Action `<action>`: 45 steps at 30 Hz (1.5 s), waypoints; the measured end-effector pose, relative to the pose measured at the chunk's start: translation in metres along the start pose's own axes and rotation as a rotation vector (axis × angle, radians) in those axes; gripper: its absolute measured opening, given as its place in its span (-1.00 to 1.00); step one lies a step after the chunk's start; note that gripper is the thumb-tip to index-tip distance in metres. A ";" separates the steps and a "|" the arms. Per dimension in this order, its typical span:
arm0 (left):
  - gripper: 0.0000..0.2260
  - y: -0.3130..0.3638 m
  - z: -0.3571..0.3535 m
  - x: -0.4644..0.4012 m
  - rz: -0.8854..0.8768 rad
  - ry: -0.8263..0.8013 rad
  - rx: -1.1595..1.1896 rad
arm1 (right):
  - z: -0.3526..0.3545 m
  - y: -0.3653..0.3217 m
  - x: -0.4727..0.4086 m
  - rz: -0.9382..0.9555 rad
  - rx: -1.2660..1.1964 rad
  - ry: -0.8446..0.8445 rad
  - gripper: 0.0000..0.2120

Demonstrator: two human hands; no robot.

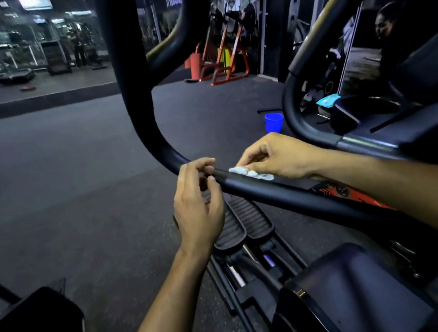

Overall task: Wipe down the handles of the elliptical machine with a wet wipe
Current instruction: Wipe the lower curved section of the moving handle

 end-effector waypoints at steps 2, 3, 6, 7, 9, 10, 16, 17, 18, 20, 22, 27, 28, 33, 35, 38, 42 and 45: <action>-0.75 0.009 -0.005 -0.002 -0.051 0.001 -0.008 | -0.012 0.005 -0.004 -0.041 0.053 0.028 -0.85; -0.75 0.013 -0.007 -0.003 -0.083 -0.013 -0.009 | -0.013 0.007 -0.002 -0.084 0.035 0.021 -0.84; -0.75 0.018 -0.009 -0.006 -0.142 -0.074 0.008 | 0.003 0.013 0.019 -0.162 -0.104 0.015 -0.83; -0.74 0.018 -0.009 -0.007 -0.142 -0.084 0.006 | 0.007 0.013 0.024 -0.147 -0.104 0.025 -0.84; -0.74 0.018 -0.013 -0.009 -0.127 -0.093 -0.001 | 0.008 0.009 0.027 -0.079 0.032 0.067 -0.85; -0.74 0.020 -0.015 -0.010 -0.118 -0.101 0.001 | 0.005 0.006 0.026 -0.062 0.098 0.069 -0.86; -0.72 0.033 -0.027 -0.007 -0.146 -0.200 0.018 | 0.022 0.002 0.063 -0.154 0.100 0.044 -0.83; -0.71 0.032 -0.029 -0.008 -0.139 -0.195 0.016 | 0.019 -0.001 0.063 -0.121 0.096 0.069 -0.84; -0.71 0.033 -0.031 -0.008 -0.131 -0.188 0.021 | 0.014 -0.006 0.060 -0.078 0.100 0.100 -0.85; -0.70 0.034 -0.034 -0.007 -0.106 -0.172 0.029 | 0.004 -0.010 0.050 -0.054 0.180 0.131 -0.85; -0.70 0.034 -0.035 -0.006 -0.093 -0.185 0.031 | 0.010 -0.001 0.053 -0.121 0.261 0.102 -0.81; -0.65 0.036 -0.034 -0.007 -0.084 -0.233 0.021 | 0.027 0.008 0.084 -0.230 0.253 0.078 -0.81; -0.62 0.040 -0.037 -0.007 -0.089 -0.243 0.026 | 0.023 0.004 0.085 -0.187 0.258 0.119 -0.82; -0.56 0.061 -0.044 -0.002 -0.188 -0.392 0.053 | 0.034 -0.007 0.119 -0.229 0.449 0.079 -0.82; -0.56 0.065 -0.046 0.000 -0.195 -0.425 0.076 | 0.044 -0.013 0.138 -0.244 0.449 0.020 -0.81; -0.62 0.083 -0.053 0.005 -0.207 -0.485 0.085 | 0.036 -0.019 0.145 -0.198 0.456 0.063 -0.74; -0.68 0.106 -0.059 0.009 -0.323 -0.550 0.084 | 0.037 -0.007 0.156 -0.272 0.530 0.070 -0.72; -0.69 0.107 -0.062 0.008 -0.340 -0.579 0.099 | 0.048 -0.003 0.178 -0.281 0.541 0.077 -0.72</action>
Point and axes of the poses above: each hand's wrist, its own x-axis away from the middle knuckle, its own z-axis out of the back of the hand, y = z × x, the point moved 2 cm from there along -x, towards the middle knuckle, and after that the axes turned 10 degrees about -x, right-handed, at the moved point
